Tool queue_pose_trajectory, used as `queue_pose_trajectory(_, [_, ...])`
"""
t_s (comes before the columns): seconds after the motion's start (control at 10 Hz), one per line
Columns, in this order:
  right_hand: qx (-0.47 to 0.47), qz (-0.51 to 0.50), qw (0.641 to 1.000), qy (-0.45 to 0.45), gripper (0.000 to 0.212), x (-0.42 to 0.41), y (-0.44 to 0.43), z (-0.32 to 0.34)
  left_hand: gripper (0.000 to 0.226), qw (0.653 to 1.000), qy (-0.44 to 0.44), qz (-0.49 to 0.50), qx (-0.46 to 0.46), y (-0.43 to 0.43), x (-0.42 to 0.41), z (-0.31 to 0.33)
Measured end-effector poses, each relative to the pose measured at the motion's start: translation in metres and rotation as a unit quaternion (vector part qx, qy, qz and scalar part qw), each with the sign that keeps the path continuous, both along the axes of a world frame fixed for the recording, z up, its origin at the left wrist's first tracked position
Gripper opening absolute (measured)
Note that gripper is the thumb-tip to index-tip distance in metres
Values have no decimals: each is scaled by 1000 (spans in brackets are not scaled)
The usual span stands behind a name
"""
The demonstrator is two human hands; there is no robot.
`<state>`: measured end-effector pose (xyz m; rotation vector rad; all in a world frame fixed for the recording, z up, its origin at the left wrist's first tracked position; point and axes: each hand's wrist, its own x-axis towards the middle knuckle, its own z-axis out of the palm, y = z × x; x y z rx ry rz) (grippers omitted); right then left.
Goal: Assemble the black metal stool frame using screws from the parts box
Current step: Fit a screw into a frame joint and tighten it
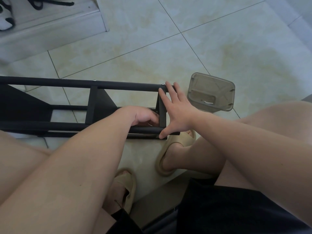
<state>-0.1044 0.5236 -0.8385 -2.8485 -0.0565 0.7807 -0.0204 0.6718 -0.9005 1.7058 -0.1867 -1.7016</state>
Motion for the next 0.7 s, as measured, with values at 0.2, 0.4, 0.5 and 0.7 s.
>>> queue_pose_trajectory(0.2, [-1,-1,1000,-3,160,-1,0,0,30,1000,-16,-5,9,0,-2,3])
queue_pose_trajectory(0.4, [-6,2,1000,-5,160,-2,1,-1,24,999,-52,-7,3,1,-3,3])
queue_pose_trajectory(0.5, [-5,1,1000,-5,160,-2,1,-2,21,1000,-22,12,-5,1,-2,2])
queue_pose_trajectory(0.7, [-5,0,1000,-2,160,-2,1,-2,23,1000,-10,22,-7,2,-1,-2])
